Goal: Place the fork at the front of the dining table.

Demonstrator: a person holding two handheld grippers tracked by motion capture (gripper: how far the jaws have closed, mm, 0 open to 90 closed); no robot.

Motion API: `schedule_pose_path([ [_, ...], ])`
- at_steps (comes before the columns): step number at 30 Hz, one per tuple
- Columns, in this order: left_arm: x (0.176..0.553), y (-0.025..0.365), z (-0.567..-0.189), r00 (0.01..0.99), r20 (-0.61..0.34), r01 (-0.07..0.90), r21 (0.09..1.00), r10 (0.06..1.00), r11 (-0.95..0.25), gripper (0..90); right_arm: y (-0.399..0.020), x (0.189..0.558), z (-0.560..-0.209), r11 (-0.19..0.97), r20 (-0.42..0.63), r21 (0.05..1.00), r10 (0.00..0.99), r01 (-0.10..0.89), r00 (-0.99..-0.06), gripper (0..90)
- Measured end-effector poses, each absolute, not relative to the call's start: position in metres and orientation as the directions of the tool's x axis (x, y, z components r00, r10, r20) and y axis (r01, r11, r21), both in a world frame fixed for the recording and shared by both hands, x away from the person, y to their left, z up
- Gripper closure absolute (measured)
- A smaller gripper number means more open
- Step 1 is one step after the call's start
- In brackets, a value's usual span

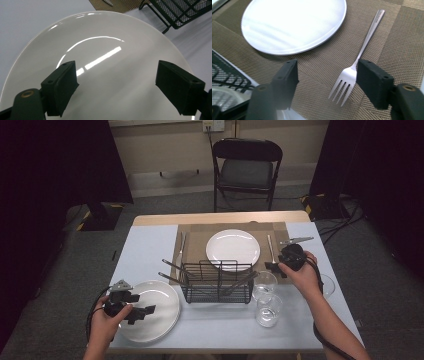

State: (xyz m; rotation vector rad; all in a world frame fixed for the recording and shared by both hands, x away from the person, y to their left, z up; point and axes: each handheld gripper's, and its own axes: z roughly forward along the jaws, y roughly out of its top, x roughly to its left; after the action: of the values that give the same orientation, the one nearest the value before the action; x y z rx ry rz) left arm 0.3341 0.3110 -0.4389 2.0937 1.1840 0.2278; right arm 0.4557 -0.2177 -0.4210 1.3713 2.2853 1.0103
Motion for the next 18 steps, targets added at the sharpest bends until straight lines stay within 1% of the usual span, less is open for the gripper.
schedule_pose_path([
  [4, 0.334, 0.311, -0.438, 0.565, -0.182, 0.679, 0.657, 0.805, -0.328, 17.0, -0.219, 0.454, -0.416, 0.312, 0.101, 0.693, 0.85, 0.65, -0.516, 21.6],
  [9, 0.334, 0.31, -0.439, 0.564, -0.184, 0.68, 0.656, 0.805, -0.327, 17.0, -0.22, 0.452, -0.411, 0.32, 0.091, 0.688, 0.852, 0.651, -0.516, 17.6],
  [12, 0.334, 0.31, -0.439, 0.563, -0.186, 0.68, 0.658, 0.805, -0.324, 17.0, -0.221, 0.451, -0.408, 0.331, 0.085, 0.68, 0.851, 0.654, -0.519, 16.0],
  [18, 0.334, 0.31, -0.438, 0.569, -0.182, 0.677, 0.657, 0.802, -0.331, 17.0, -0.221, 0.447, -0.402, 0.333, 0.092, 0.678, 0.846, 0.656, -0.525, 15.9],
])
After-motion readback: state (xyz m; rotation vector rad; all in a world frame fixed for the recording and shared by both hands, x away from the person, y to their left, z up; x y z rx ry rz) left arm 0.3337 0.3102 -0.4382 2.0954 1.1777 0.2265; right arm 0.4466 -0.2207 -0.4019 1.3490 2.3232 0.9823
